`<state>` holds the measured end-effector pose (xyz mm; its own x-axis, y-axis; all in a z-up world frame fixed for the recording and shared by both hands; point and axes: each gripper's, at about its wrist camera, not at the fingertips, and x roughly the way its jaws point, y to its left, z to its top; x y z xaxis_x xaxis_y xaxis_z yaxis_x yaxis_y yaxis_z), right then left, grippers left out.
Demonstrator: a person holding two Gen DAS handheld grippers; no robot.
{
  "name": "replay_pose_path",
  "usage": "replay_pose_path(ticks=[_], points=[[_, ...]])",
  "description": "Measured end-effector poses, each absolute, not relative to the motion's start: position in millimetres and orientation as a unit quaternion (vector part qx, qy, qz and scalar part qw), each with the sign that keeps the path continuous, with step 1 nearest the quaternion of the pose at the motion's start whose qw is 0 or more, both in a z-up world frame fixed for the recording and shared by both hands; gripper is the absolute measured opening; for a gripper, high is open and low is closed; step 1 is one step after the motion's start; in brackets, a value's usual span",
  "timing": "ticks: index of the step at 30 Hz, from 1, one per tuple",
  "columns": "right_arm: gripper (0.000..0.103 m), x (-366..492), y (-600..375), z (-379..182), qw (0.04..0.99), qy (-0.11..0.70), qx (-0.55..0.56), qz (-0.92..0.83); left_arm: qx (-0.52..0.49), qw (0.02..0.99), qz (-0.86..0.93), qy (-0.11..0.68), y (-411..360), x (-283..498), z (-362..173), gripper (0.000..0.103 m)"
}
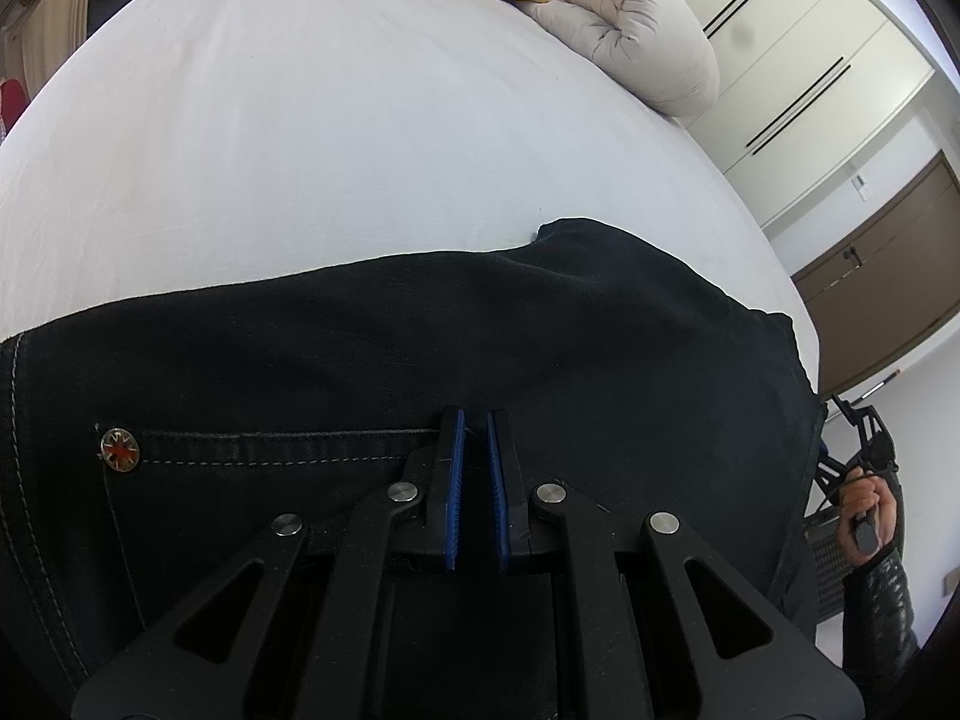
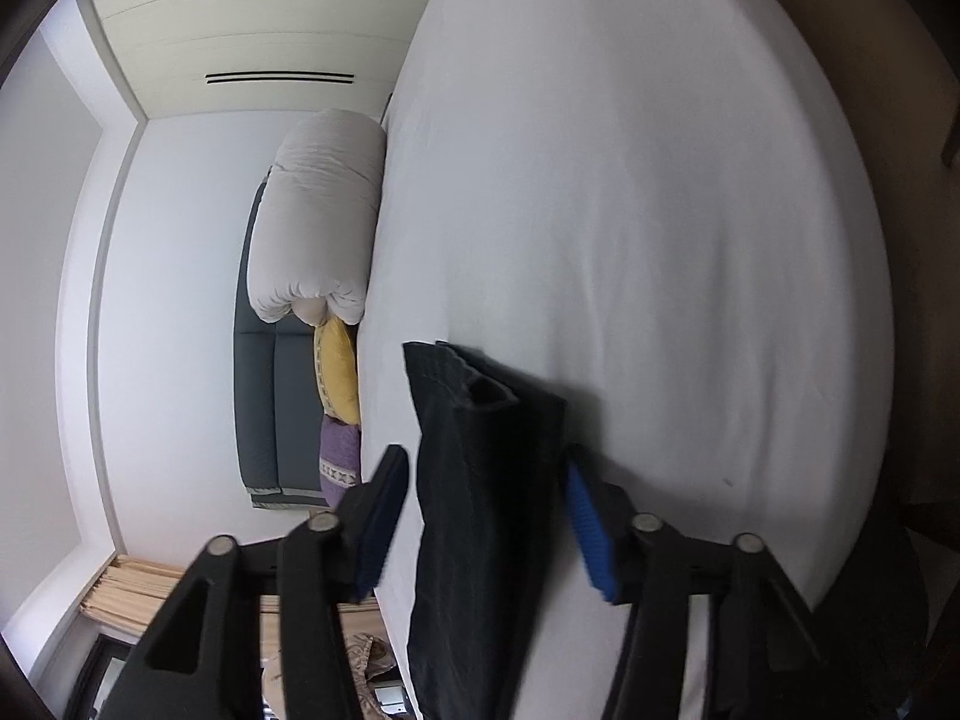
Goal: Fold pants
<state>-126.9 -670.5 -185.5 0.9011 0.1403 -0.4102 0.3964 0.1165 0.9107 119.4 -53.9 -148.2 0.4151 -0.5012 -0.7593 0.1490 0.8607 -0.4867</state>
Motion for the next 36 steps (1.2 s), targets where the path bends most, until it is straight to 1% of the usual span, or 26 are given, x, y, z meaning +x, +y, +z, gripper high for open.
replay_pose_path(ticks=[4,5,6,8,11,16,21,24,27,29,31,34,36], points=[[0.044,-114,-671,-182,0.726,0.211,0.649,-0.079,-0.178,0.822,-0.199,0.503,-54,119,-151,0.01],[0.038,-109,-671,-183,0.726,0.213,0.649,-0.078,-0.178,0.822,-0.199,0.503,-54,119,-151,0.01],[0.035,-106,-672,-186,0.724,0.215,0.651,-0.078,-0.179,0.822,-0.199,0.503,-53,119,-151,0.01],[0.021,-100,-673,-192,0.718,0.217,0.657,-0.08,-0.179,0.822,-0.2,0.503,-53,119,-152,0.01],[0.011,-97,-673,-194,0.722,0.224,0.649,-0.085,-0.18,0.822,-0.2,0.503,-52,119,-152,0.01],[0.009,-99,-671,-186,0.74,0.241,0.62,-0.098,-0.184,0.821,-0.203,0.502,-50,120,-153,0.01],[0.009,-89,-651,-150,0.789,0.268,0.54,-0.118,-0.188,0.82,-0.204,0.501,-46,120,-155,0.01],[0.008,-74,-610,-113,0.838,0.295,0.45,-0.096,-0.193,0.819,-0.205,0.5,-44,120,-156,0.01],[0.008,-59,-534,-81,0.888,0.339,0.306,-0.052,-0.2,0.817,-0.207,0.499,-40,120,-158,0.01],[0.008,-56,-460,-73,0.91,0.372,0.18,-0.015,-0.206,0.816,-0.208,0.499,-38,120,-159,0.01],[0.008,-60,-395,-83,0.916,0.396,0.069,0.012,-0.212,0.814,-0.21,0.499,-34,121,-160,0.01],[0.008,-60,-331,-125,0.894,0.443,-0.068,0.01,-0.226,0.808,-0.21,0.502,-29,122,-161,0.01],[0.009,-66,-317,-143,0.889,0.445,-0.111,-0.009,-0.236,0.802,-0.204,0.51,-26,121,-156,0.011]])
